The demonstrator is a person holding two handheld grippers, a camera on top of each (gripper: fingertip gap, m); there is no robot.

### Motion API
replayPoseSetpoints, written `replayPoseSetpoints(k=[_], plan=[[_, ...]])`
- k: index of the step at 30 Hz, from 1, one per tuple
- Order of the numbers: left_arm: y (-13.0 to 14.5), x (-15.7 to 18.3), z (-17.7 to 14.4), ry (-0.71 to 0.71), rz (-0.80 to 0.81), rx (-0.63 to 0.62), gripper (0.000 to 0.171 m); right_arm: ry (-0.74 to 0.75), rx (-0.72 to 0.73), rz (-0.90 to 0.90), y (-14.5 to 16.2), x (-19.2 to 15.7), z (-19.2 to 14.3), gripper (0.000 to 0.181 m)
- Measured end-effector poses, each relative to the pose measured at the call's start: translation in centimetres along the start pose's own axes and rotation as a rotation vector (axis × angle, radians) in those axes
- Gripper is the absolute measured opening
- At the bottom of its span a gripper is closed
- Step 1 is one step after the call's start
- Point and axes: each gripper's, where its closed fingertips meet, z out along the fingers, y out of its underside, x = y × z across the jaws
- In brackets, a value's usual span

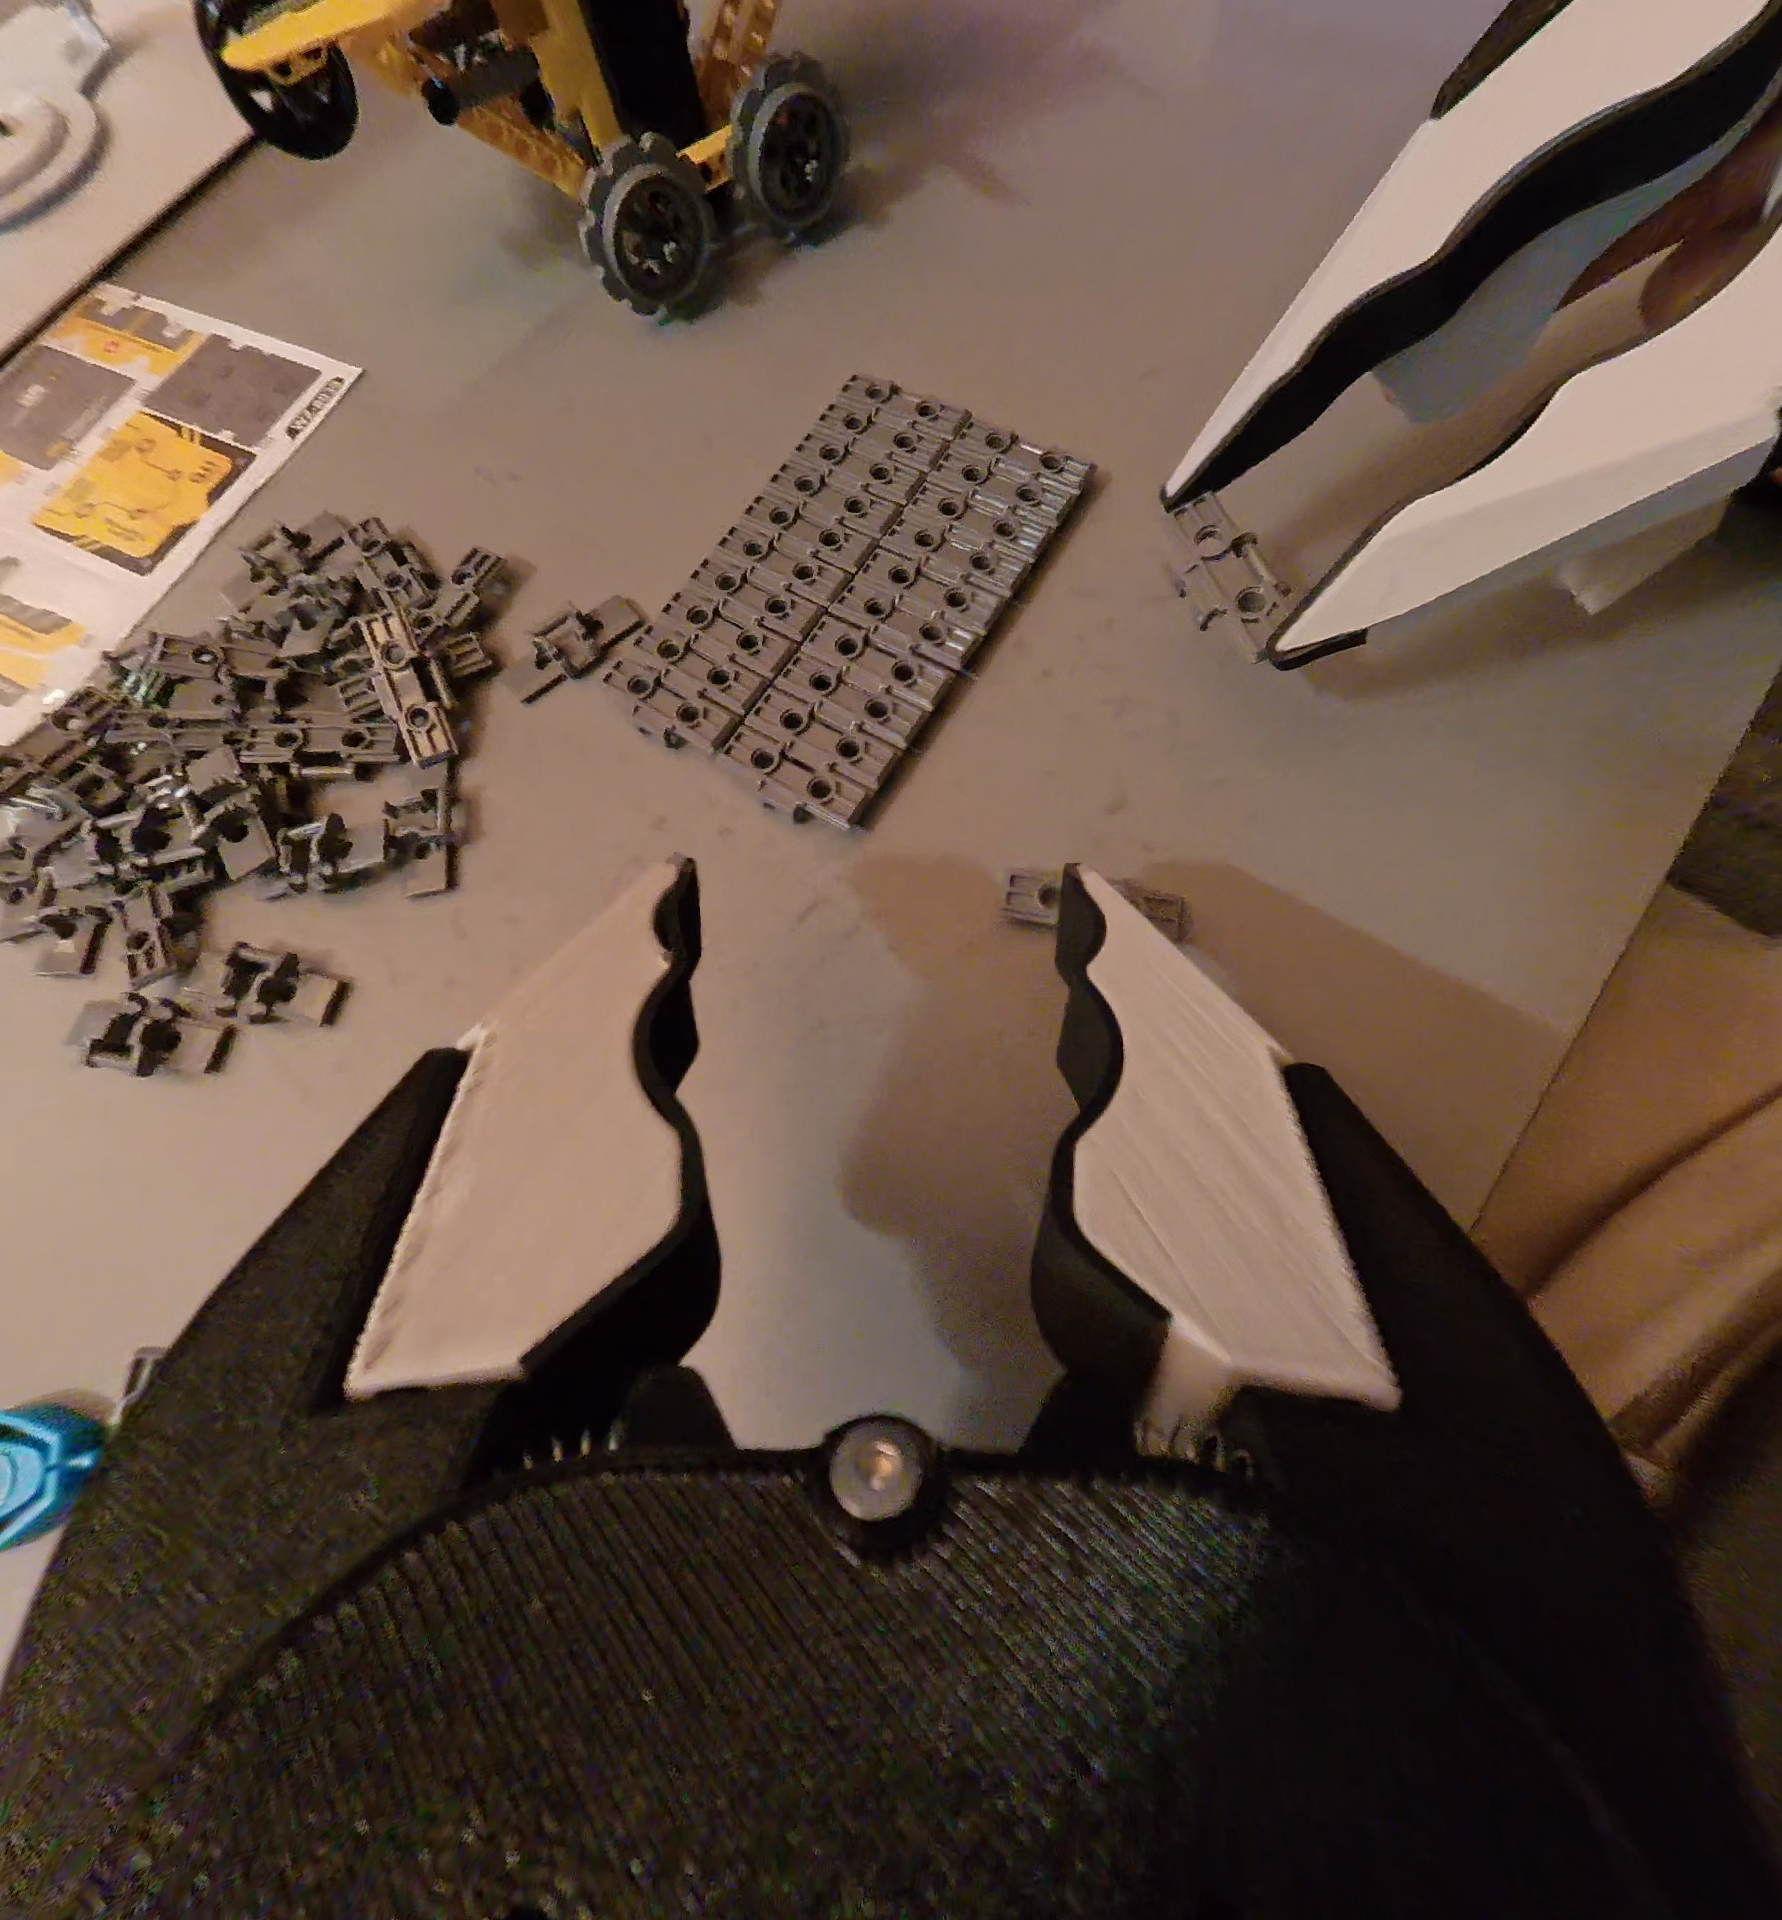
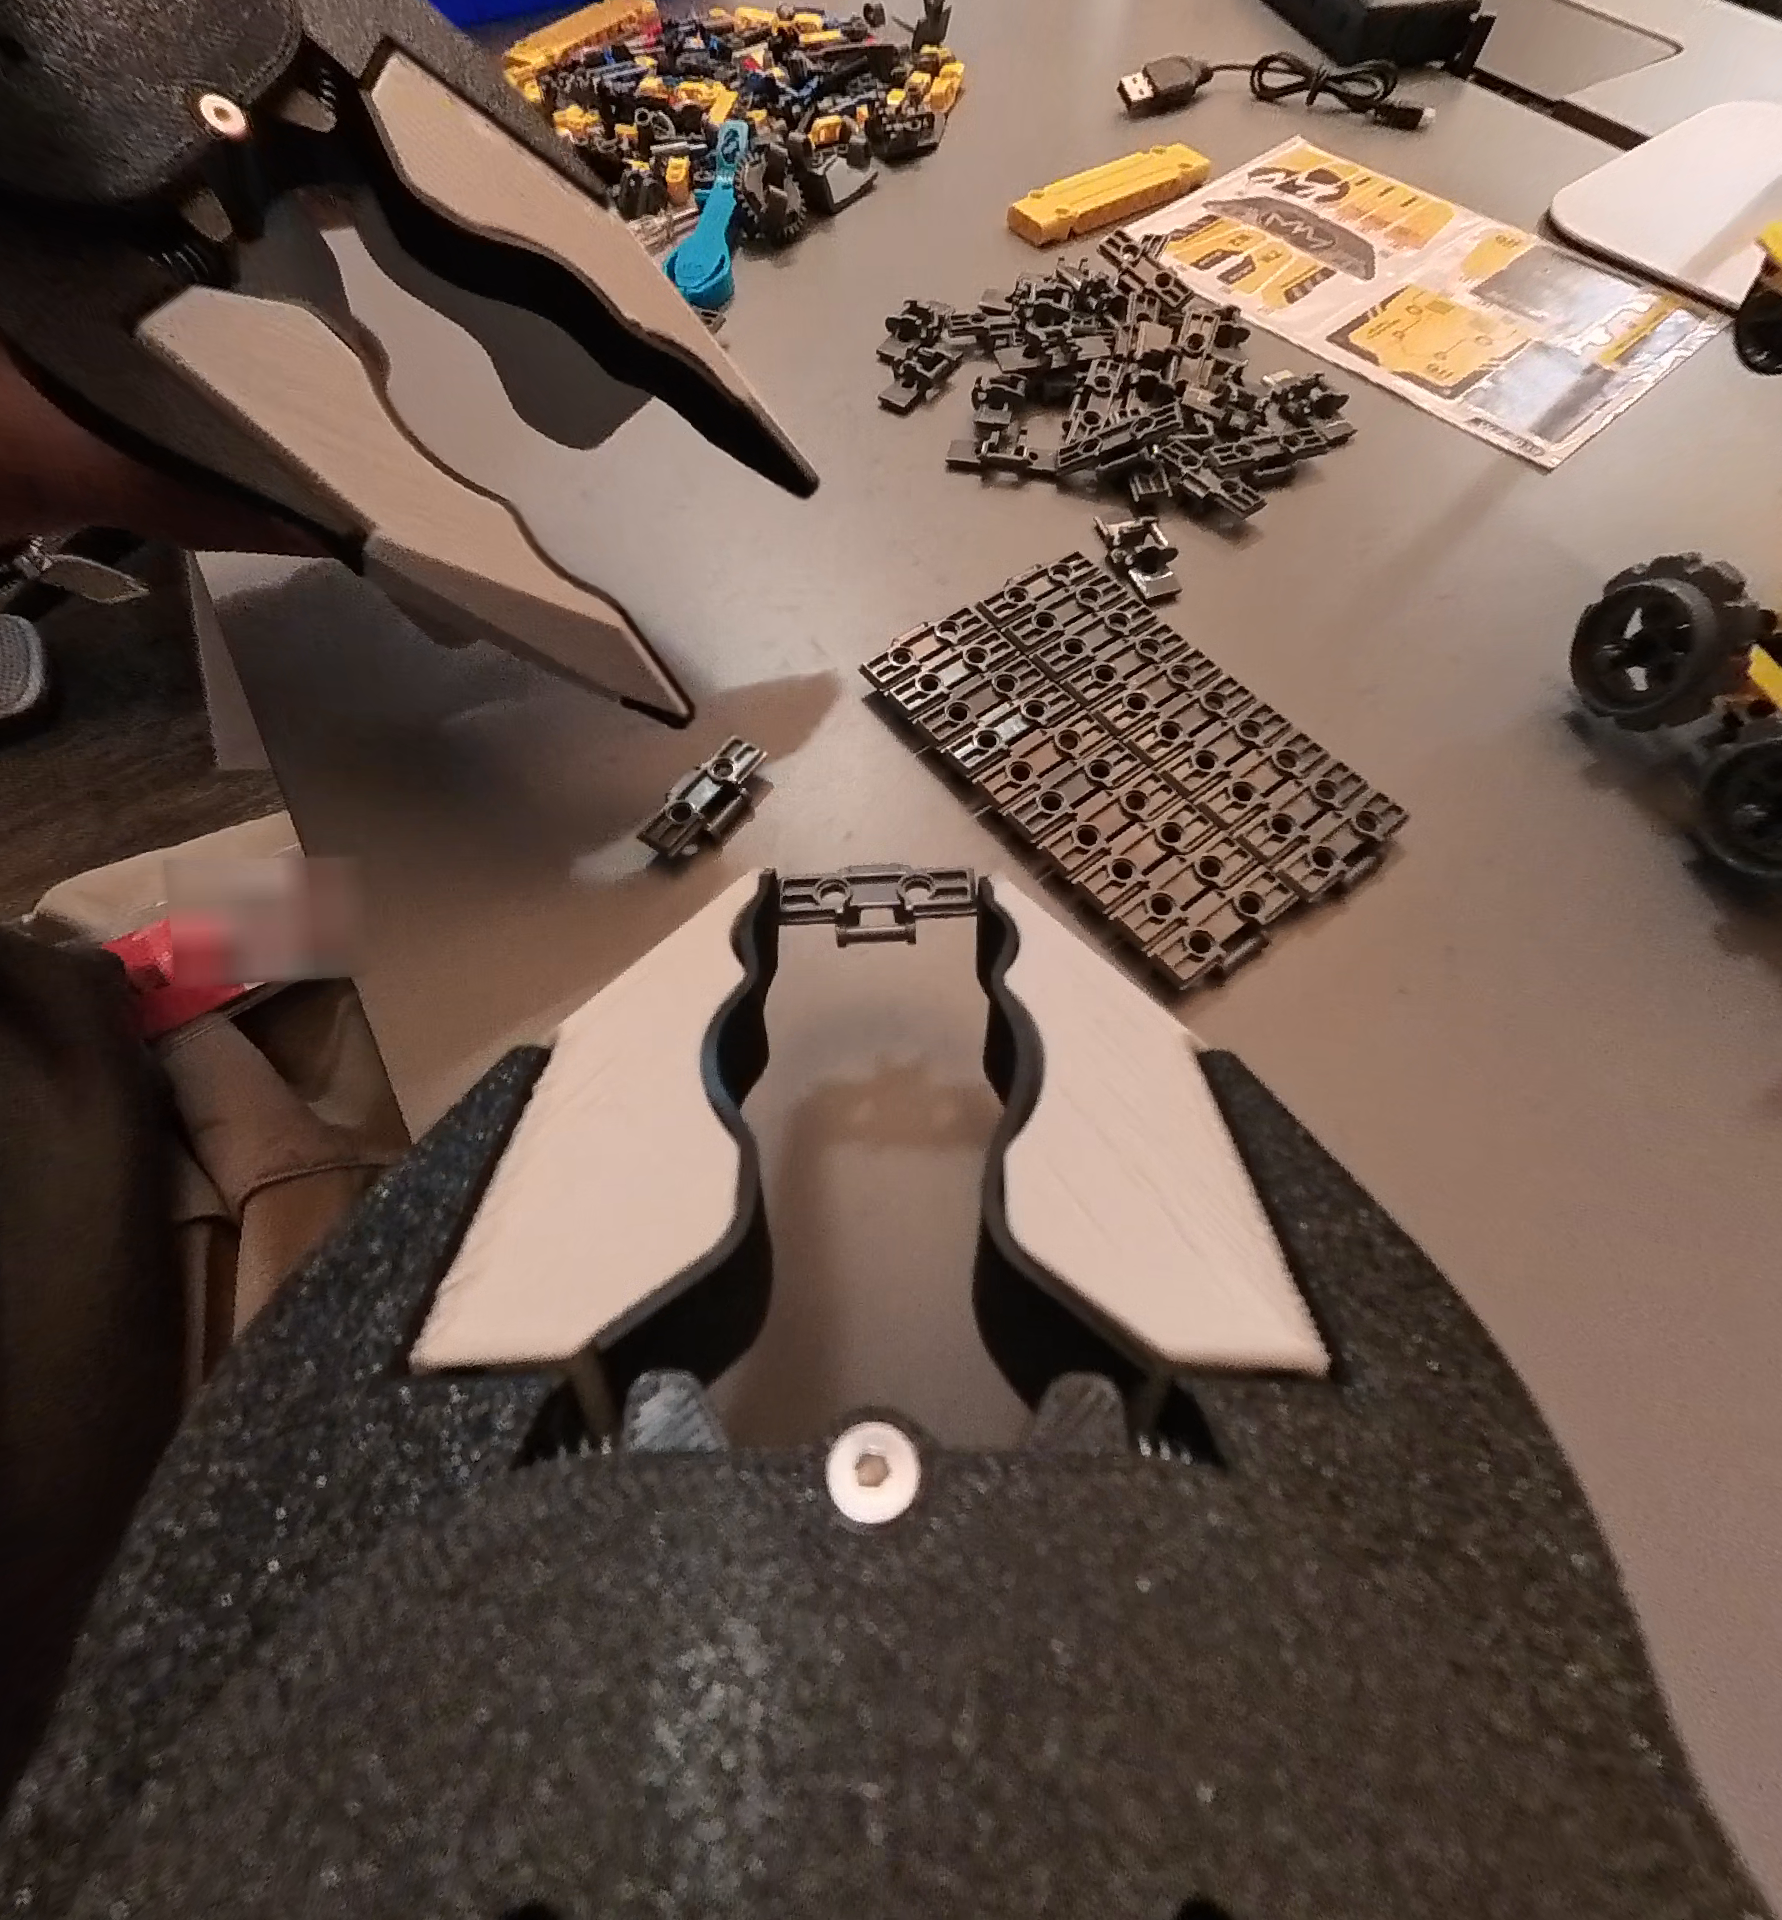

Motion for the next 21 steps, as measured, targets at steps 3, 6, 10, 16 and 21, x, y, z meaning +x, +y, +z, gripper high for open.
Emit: replayPoseSetpoints(k=[3,6,10,16,21], plan=[[0.4,-0.2,-0.2,0.014,-0.016,0.025,0.076,0.003,-0.007,0.0,0.1,0.0,0.1,0.037],[0.7,-0.4,-0.2,0.015,-0.015,0.053,0.077,0.008,-0.015,-0.003,0.2,0.1,0.2,0.037],[0.4,-1.0,-0.4,0.041,-0.064,0.081,0.08,0.009,-0.043,-0.005,0.5,0.1,0.5,0.037],[0.7,-1.0,0.0,0.116,-0.134,0.052,0.083,0.007,-0.07,-0.015,0.7,0.1,1.0,0.037],[0.6,-1.0,-0.1,0.131,-0.15,0.059,0.082,0.009,-0.074,-0.024,0.8,0.1,1.0,0.037]])
